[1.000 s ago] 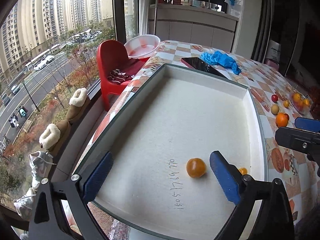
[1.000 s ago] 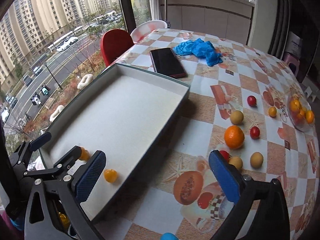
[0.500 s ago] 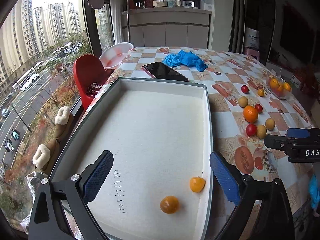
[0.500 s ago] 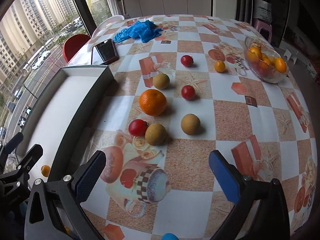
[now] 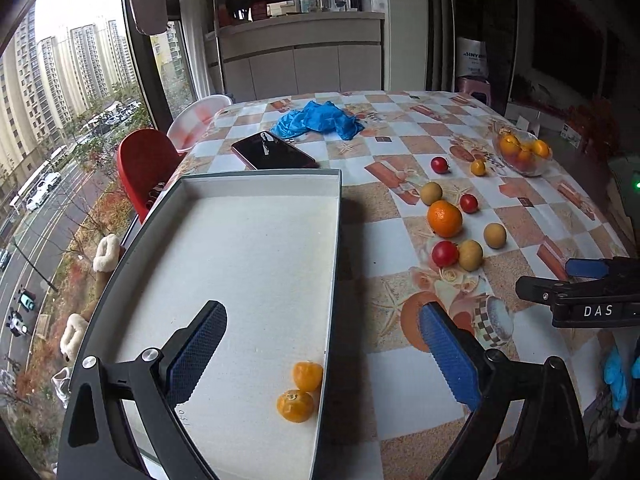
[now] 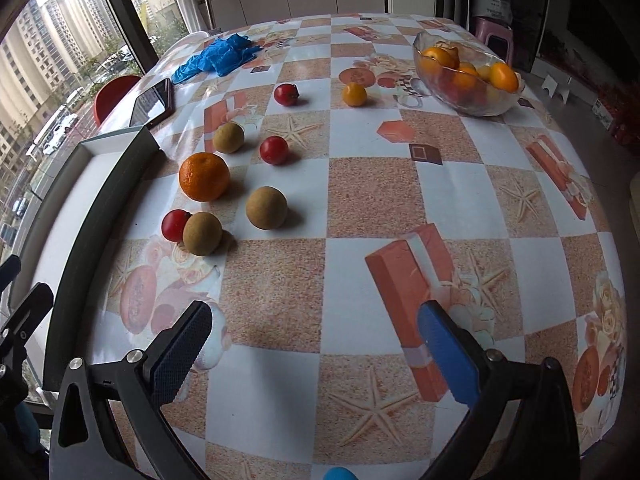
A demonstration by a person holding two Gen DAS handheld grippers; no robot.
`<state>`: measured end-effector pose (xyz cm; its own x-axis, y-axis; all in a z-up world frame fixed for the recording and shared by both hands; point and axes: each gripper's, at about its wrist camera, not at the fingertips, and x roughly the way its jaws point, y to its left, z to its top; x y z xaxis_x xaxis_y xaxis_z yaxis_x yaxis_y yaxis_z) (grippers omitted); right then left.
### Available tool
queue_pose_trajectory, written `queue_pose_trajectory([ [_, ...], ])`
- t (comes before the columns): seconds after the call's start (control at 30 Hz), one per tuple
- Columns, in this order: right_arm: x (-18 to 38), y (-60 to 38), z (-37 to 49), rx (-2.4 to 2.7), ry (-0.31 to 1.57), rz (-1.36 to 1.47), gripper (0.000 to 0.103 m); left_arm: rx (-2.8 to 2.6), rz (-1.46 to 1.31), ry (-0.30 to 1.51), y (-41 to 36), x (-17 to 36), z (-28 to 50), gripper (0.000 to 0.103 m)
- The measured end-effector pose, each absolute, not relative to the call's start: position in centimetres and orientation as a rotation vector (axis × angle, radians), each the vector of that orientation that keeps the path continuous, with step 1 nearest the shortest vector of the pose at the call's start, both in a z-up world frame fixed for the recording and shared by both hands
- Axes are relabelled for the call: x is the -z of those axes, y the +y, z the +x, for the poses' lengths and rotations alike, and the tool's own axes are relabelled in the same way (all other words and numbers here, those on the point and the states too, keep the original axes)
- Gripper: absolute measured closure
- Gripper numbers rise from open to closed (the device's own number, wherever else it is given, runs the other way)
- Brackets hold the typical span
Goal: Organize fruits
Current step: 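Move both tools back over the fruits on the tablecloth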
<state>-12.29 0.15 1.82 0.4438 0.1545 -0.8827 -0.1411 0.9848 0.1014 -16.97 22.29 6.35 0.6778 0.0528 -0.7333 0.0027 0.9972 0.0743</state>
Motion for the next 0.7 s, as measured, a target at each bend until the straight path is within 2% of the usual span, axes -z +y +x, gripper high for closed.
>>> queue_pose_trajectory([
  [0.7, -0.3, 0.6, -11.8, -0.245, 1.008, -0.145, 0.000, 0.089, 0.125, 0.911, 16.0, -3.5, -15.4, 0.005],
])
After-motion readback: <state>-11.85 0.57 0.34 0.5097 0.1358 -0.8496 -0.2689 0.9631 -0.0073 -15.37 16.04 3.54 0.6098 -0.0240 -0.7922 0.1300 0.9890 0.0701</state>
